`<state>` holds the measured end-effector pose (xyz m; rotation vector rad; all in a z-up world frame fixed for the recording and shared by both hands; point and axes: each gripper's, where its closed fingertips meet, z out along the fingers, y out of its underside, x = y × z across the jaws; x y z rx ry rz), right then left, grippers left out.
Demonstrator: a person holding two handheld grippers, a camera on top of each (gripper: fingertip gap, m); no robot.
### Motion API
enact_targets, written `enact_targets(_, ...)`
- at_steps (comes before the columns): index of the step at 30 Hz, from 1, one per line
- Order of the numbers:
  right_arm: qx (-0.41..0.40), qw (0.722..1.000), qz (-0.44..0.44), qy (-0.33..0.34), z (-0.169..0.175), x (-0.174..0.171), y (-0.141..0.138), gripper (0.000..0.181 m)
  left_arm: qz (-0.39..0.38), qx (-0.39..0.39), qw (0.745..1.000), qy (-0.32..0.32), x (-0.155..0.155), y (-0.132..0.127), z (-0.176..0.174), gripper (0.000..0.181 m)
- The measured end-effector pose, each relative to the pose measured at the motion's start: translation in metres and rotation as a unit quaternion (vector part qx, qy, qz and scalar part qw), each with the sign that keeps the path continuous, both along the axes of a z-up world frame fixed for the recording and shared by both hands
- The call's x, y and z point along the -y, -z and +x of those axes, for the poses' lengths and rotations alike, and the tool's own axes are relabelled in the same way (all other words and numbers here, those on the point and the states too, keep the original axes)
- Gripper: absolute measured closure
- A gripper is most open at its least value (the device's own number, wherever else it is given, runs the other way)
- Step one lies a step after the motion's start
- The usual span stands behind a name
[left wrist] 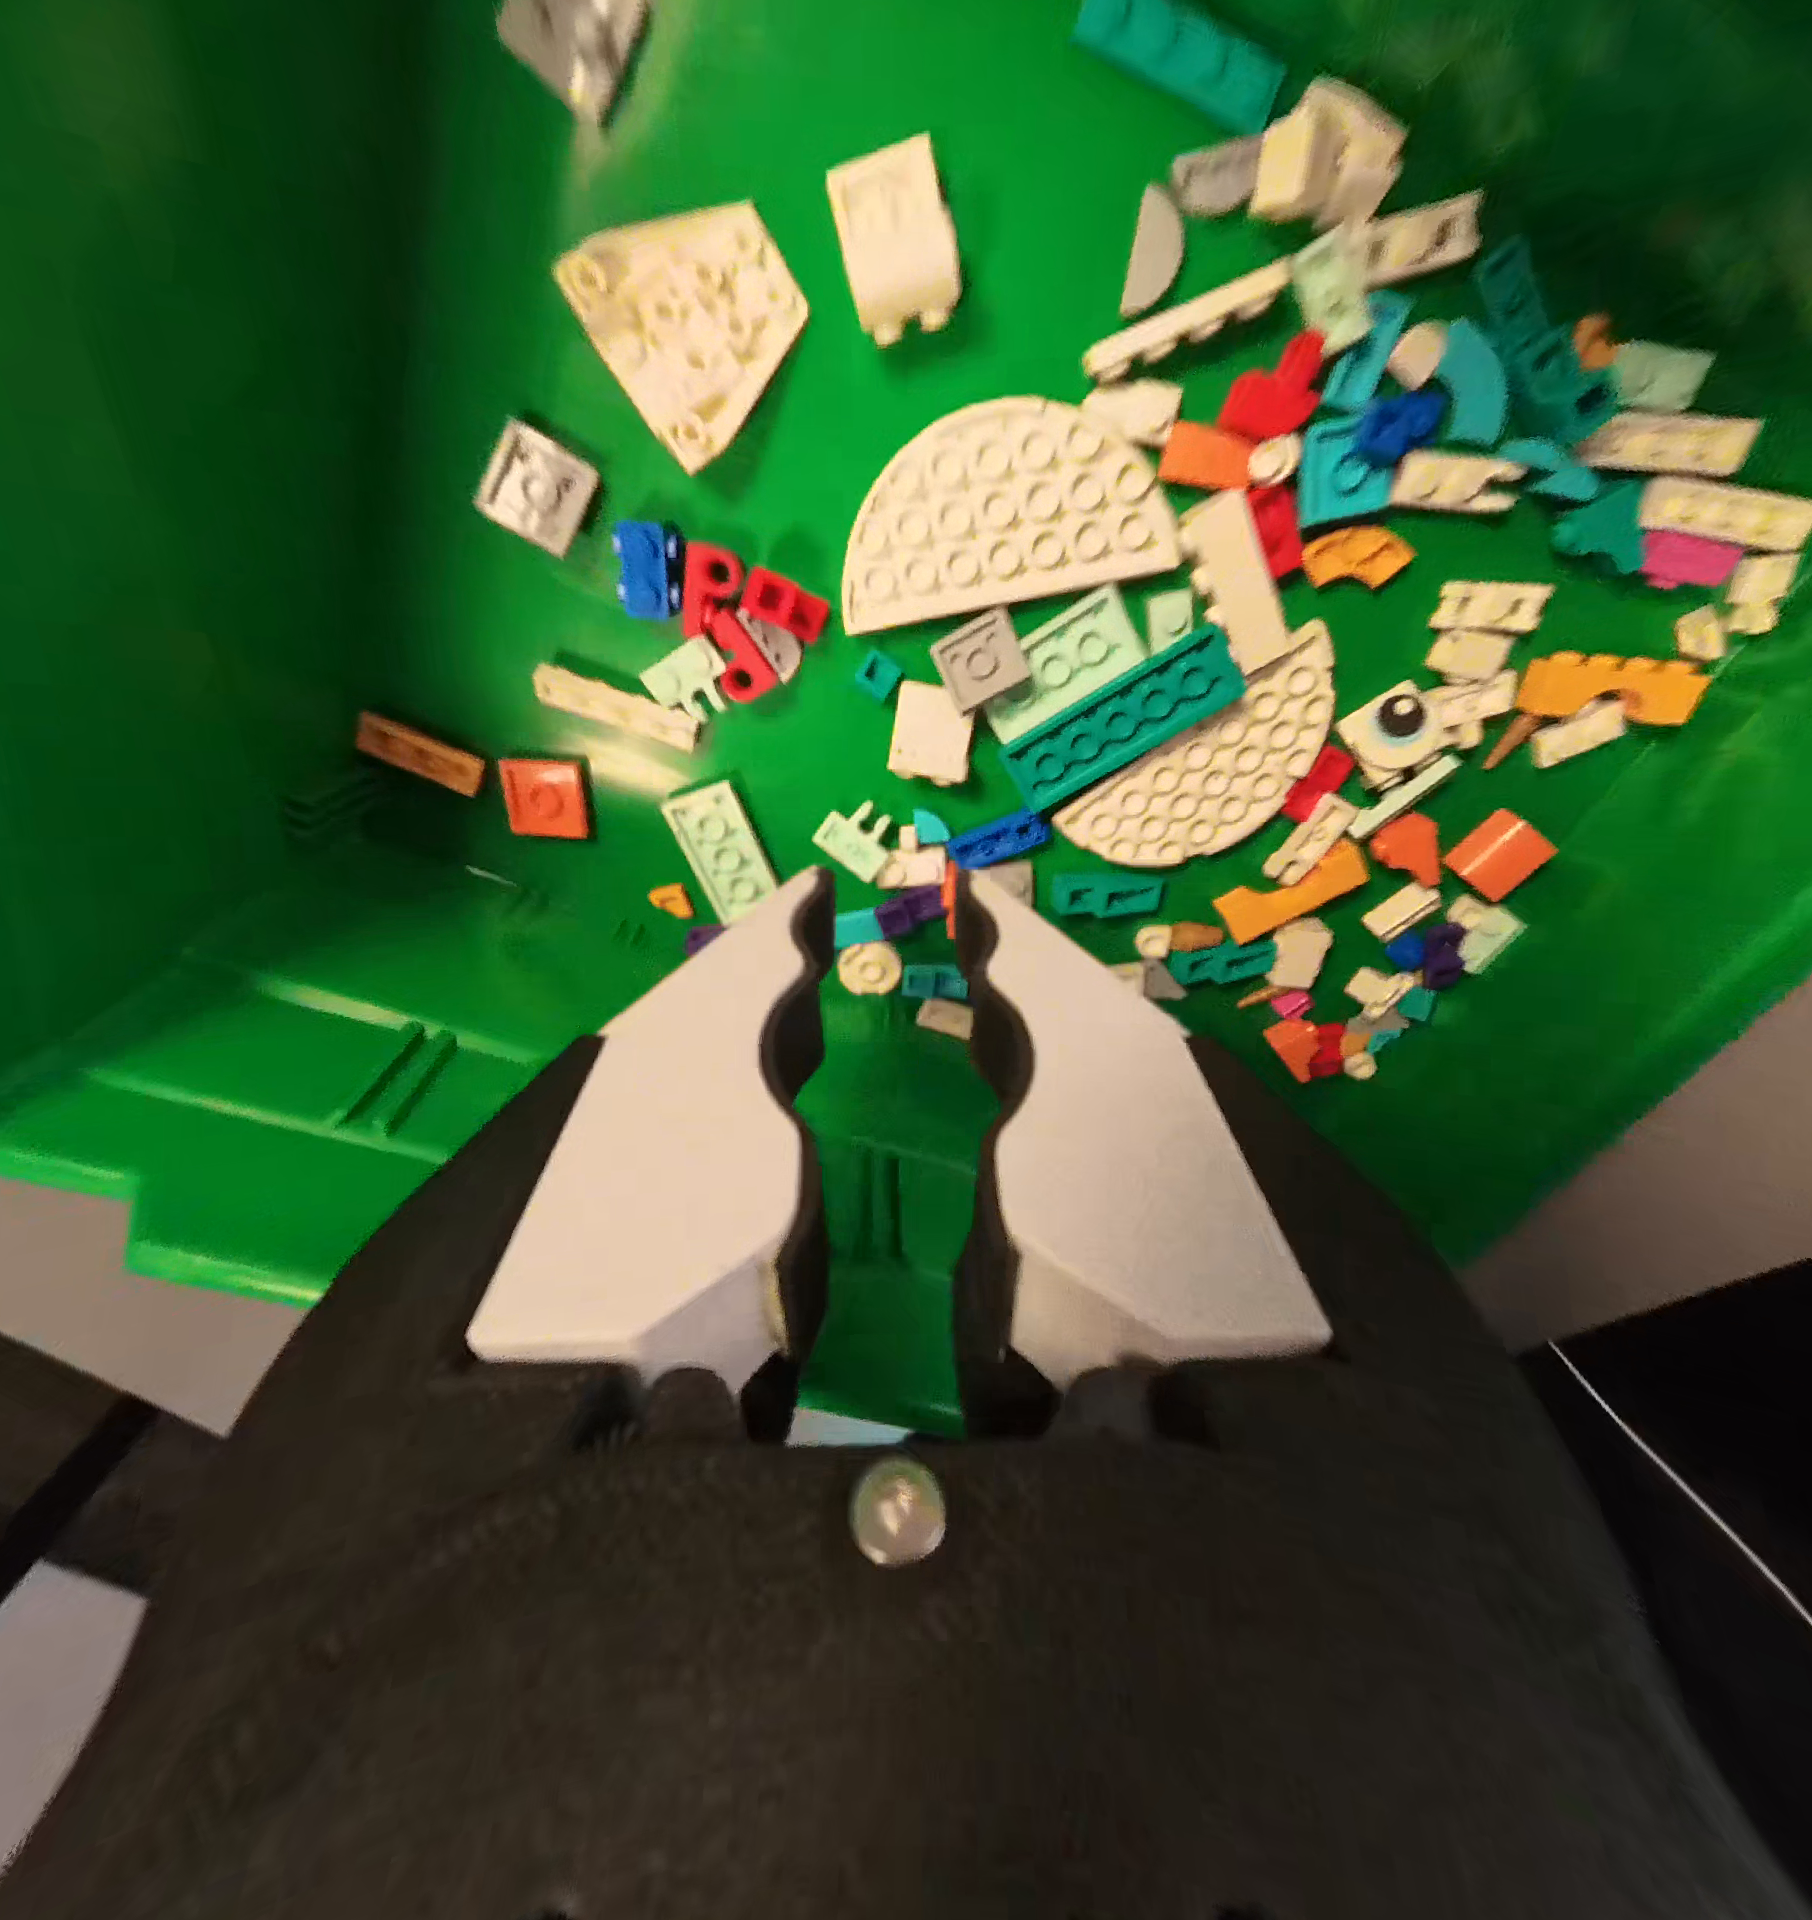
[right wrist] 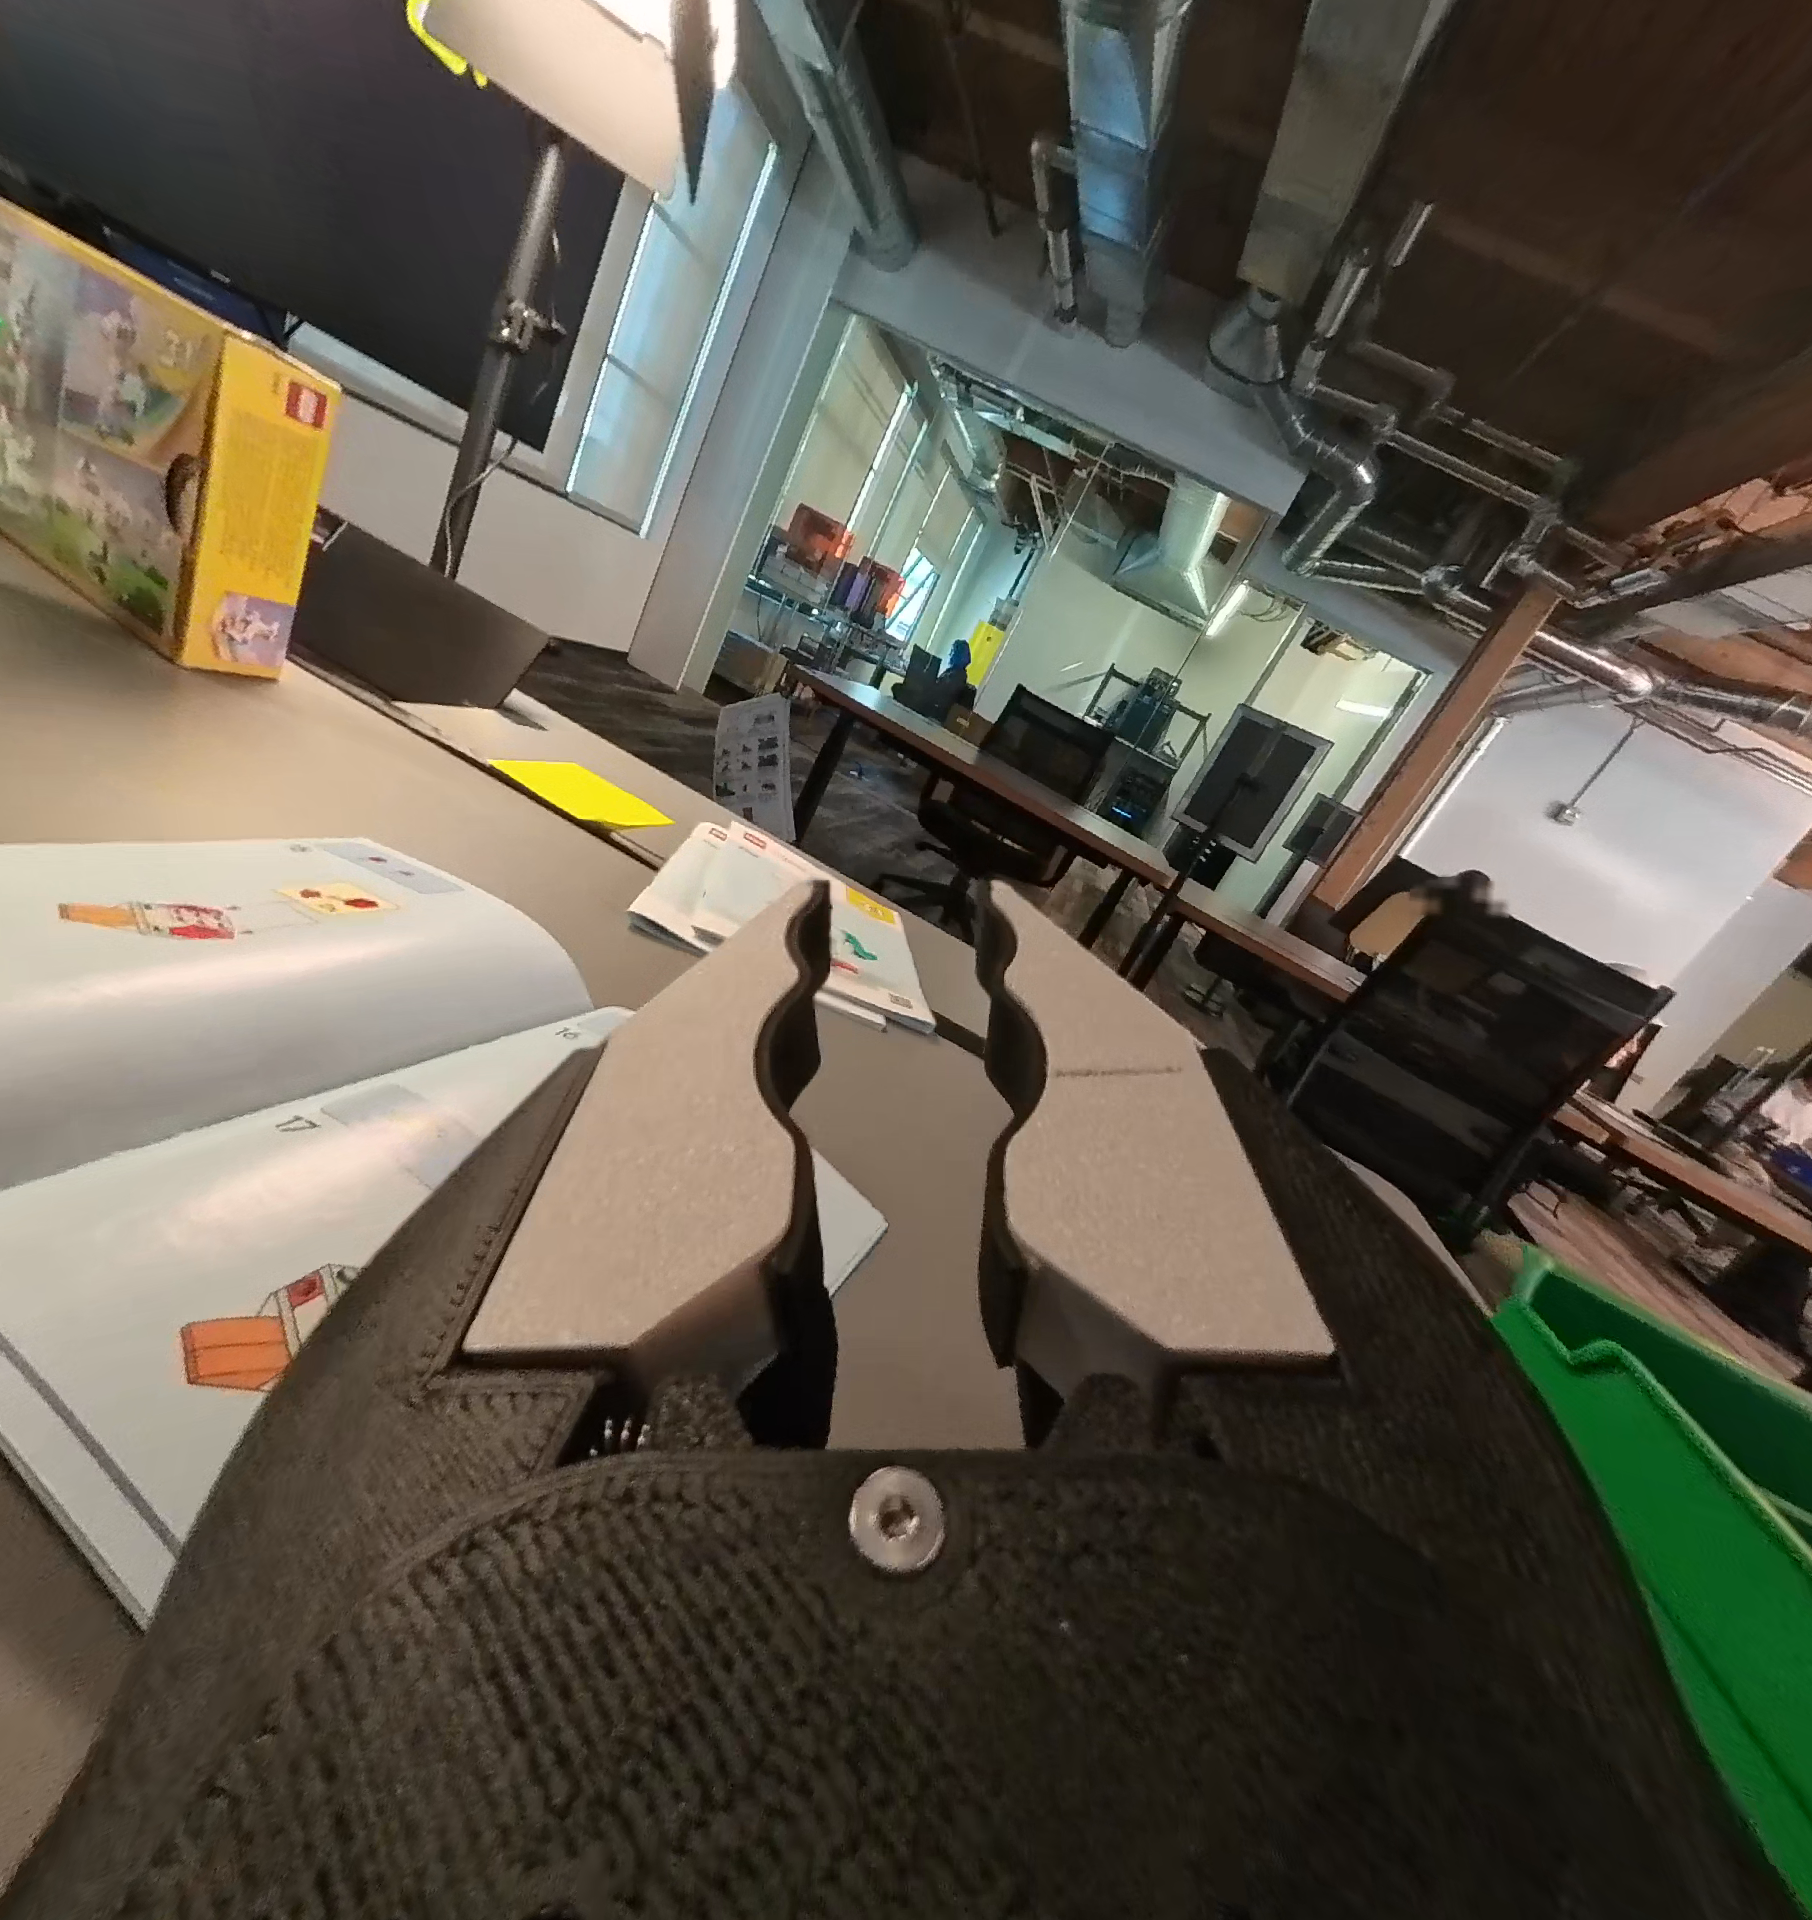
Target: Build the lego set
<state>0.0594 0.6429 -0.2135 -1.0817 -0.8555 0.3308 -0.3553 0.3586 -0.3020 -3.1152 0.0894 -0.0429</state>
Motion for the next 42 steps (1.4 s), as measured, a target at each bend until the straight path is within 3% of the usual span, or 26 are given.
enact_targets(1, 0.008, 1.0, 0.002, 0.0, -0.002, 0.0, 0.001, 0.155, -0.017, -0.003, 1.0, -0.002, 0.004, 0.004, -0.003, 0.157)
enact_targets(6, 0.042, 0.999, 0.023, 0.001, -0.009, 0.005, 0.007, 0.156, -0.011, -0.009, 1.0, -0.004, -0.006, 0.006, -0.015, 0.154)
enact_targets(10, 0.064, 0.997, 0.037, 0.002, -0.013, 0.007, 0.01, 0.156, -0.009, 0.059, 0.998, 0.013, -0.01, 0.002, 0.01, 0.153)
enact_targets(18, 0.082, 0.996, 0.045, 0.01, -0.016, 0.006, 0.013, 0.156, -0.072, 0.061, 0.993, 0.064, 0.021, 0.006, 0.043, 0.152)
enact_targets(26, 0.098, 0.994, 0.052, 0.01, -0.019, 0.008, 0.016, 0.156, 0.068, 0.102, 0.98, 0.158, -0.025, -0.008, 0.09, 0.152)
enact_targets(32, 0.099, 0.993, 0.059, 0.008, -0.02, 0.01, 0.015, 0.157, 0.149, 0.125, 0.964, 0.183, -0.053, -0.008, 0.116, 0.152)
enact_targets(42, 0.12, 0.991, 0.066, 0.008, -0.024, 0.011, 0.02, 0.158, 0.195, 0.19, 0.937, 0.219, -0.06, -0.008, 0.132, 0.158)
